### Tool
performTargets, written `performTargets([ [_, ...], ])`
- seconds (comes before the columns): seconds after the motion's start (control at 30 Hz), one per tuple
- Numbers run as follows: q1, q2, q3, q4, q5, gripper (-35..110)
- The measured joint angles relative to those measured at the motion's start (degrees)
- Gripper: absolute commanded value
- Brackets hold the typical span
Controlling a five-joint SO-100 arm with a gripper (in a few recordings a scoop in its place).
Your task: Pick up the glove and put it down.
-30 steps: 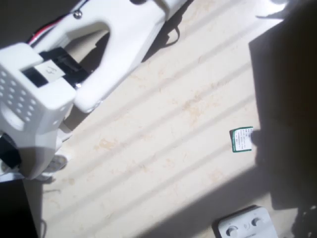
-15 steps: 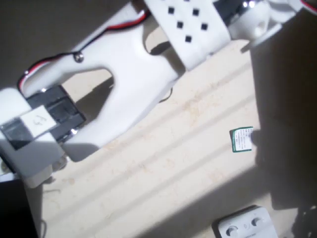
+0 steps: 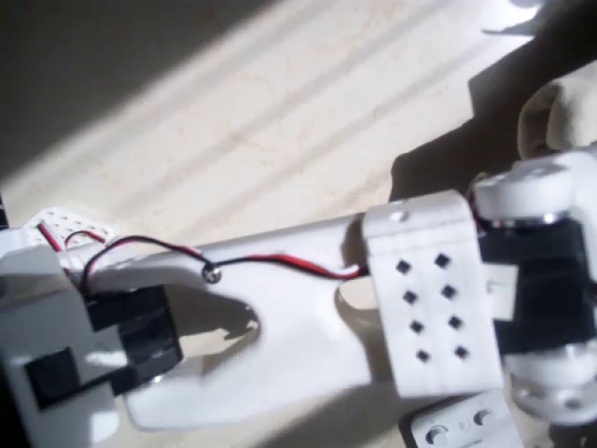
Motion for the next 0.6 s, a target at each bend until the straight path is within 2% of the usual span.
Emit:
performTargets([
  [0.33, 11.6, 0.0, 0.0, 0.0, -1.8, 0],
  [0.6, 16.3, -5.0, 0.1, 0.0, -1.8, 0],
])
